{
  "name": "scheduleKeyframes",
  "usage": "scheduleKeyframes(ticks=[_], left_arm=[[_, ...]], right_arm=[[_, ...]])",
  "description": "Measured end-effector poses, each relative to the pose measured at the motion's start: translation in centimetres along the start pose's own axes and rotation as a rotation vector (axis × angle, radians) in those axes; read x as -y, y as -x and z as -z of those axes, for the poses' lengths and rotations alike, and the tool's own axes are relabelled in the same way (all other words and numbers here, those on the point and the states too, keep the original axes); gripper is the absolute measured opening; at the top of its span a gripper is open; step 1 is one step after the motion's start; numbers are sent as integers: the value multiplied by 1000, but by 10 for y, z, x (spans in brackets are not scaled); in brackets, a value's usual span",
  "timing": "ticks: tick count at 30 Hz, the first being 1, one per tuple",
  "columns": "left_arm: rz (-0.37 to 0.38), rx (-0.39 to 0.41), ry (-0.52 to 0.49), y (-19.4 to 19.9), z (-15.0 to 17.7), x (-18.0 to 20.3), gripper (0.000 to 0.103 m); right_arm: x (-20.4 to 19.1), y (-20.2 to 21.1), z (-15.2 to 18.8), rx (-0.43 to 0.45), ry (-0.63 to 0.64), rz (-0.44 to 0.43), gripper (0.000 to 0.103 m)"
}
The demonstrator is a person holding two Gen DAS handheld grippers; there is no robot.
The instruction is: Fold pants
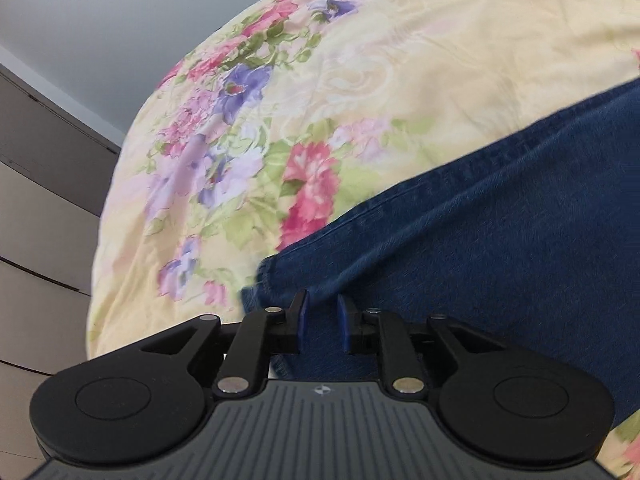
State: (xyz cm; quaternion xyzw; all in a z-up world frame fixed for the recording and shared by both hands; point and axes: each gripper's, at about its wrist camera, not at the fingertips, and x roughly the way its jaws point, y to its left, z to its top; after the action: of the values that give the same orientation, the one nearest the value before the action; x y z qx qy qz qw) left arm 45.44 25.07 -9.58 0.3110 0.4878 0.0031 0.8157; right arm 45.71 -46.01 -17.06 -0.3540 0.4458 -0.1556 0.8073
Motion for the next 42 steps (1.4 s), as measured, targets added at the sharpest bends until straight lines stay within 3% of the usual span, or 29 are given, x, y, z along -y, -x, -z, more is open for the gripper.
scheduleKeyframes(ticks=[3, 7, 9, 10, 11, 14, 18, 21, 23, 25, 27, 29, 38, 42], left_arm=[[0, -13, -5, -6, 6, 1, 26], [-56, 34, -100, -6, 3, 12, 28], [-44, 53, -172, -1, -2, 16, 45], [-31, 64, -226, 1, -6, 18, 60], [-27, 66, -278, 2, -10, 21, 65], [-18, 36, -375, -5, -20, 29, 65], [25, -4, -374, -26, -29, 32, 65], [86, -32, -283, -34, -32, 23, 58], [142, -39, -242, -33, -29, 20, 31], [136, -25, -260, -30, -26, 25, 26], [145, -21, -254, -28, -25, 27, 12], [95, -6, -266, -25, -23, 33, 2], [-13, 104, -268, 4, -26, 27, 0], [-8, 77, -271, -7, -36, 27, 0]], right_arm=[[-2, -2, -1, -2, -1, 4, 13], [-4, -2, -2, -6, 14, 11, 13], [-4, -3, -2, -9, 25, 11, 13], [-5, -3, -3, -10, 29, 11, 13], [-5, -3, -3, -12, 34, 12, 13], [-9, -4, -3, -15, 47, 22, 13], [-13, -5, -3, -16, 58, 32, 13], [-15, -5, -3, -18, 69, 38, 13], [-16, -5, -3, -21, 72, 41, 13], [-17, -5, -3, -23, 74, 46, 14], [-19, -5, -3, -26, 77, 54, 14], [-20, -4, -3, -28, 80, 62, 14], [-16, 4, -1, -21, 93, 89, 10], [-15, 6, -5, -7, 71, 131, 8]])
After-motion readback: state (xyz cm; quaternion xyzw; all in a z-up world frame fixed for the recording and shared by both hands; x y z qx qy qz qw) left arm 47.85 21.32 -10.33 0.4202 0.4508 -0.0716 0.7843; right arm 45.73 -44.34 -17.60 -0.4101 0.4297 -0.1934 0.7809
